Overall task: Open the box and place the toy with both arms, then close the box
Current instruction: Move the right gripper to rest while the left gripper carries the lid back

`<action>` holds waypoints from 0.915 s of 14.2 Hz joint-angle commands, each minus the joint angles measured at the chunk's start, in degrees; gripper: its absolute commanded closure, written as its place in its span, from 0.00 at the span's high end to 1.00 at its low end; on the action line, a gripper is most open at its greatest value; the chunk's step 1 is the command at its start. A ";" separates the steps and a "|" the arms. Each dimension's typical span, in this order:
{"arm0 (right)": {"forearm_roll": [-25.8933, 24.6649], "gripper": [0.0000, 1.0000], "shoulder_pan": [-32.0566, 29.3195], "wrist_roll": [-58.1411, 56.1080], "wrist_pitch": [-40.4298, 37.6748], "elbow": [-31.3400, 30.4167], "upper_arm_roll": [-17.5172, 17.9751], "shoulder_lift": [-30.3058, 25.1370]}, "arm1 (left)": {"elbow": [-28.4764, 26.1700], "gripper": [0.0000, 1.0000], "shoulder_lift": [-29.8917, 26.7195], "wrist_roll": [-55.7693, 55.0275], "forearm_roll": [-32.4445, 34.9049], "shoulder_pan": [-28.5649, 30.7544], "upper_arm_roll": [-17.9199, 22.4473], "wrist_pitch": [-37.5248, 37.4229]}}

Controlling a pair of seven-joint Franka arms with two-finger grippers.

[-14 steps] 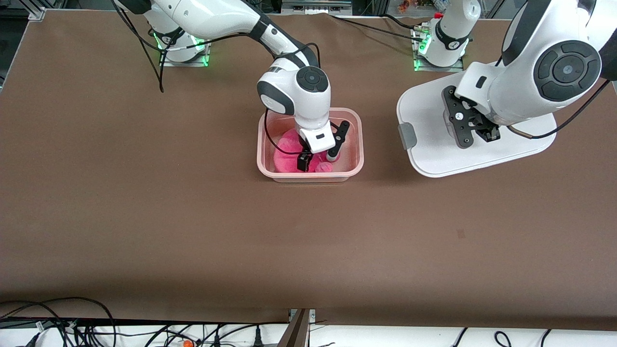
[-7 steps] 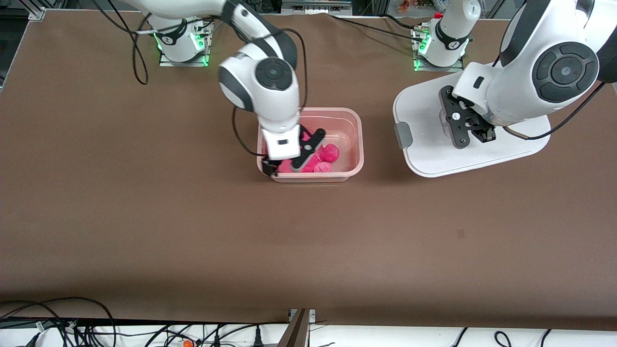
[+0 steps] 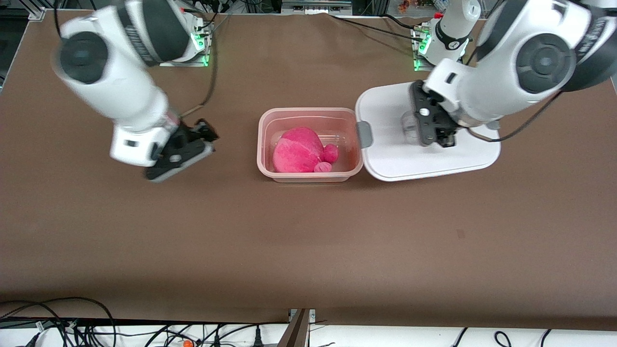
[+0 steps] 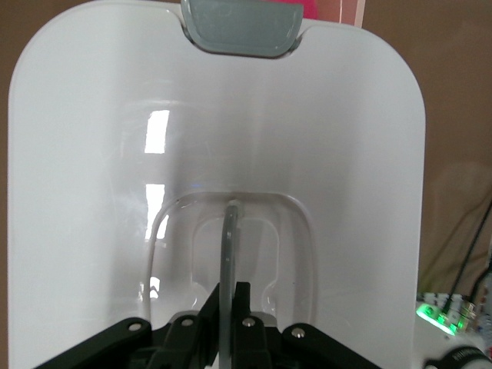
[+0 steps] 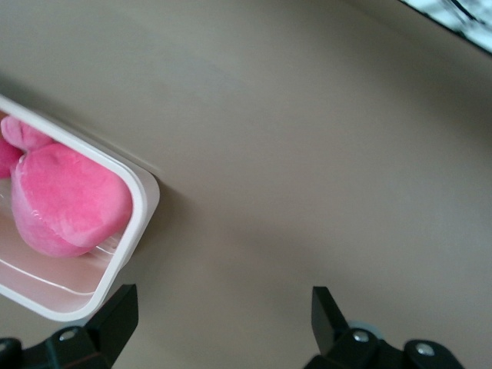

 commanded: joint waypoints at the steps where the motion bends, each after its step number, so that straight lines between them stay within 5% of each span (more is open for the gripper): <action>1: 2.87 1.00 -0.41 3.97 -2.55 -3.23 -4.52 -5.44 | 1.74 0.00 4.52 -2.23 -0.50 -7.19 0.29 6.46; 5: 2.79 1.00 -0.33 7.67 -6.16 -9.20 -10.40 -13.43 | 1.74 0.00 10.76 -8.74 -0.32 -14.23 0.55 17.45; 9: 2.69 1.00 0.11 5.13 -11.61 -9.04 -19.28 -15.74 | 1.48 0.00 16.56 -13.92 3.54 -21.18 0.65 24.50; 13: 2.00 1.00 1.43 4.16 -11.80 -9.04 -21.75 -16.09 | 0.87 0.00 18.51 -14.20 3.72 -21.10 0.56 28.02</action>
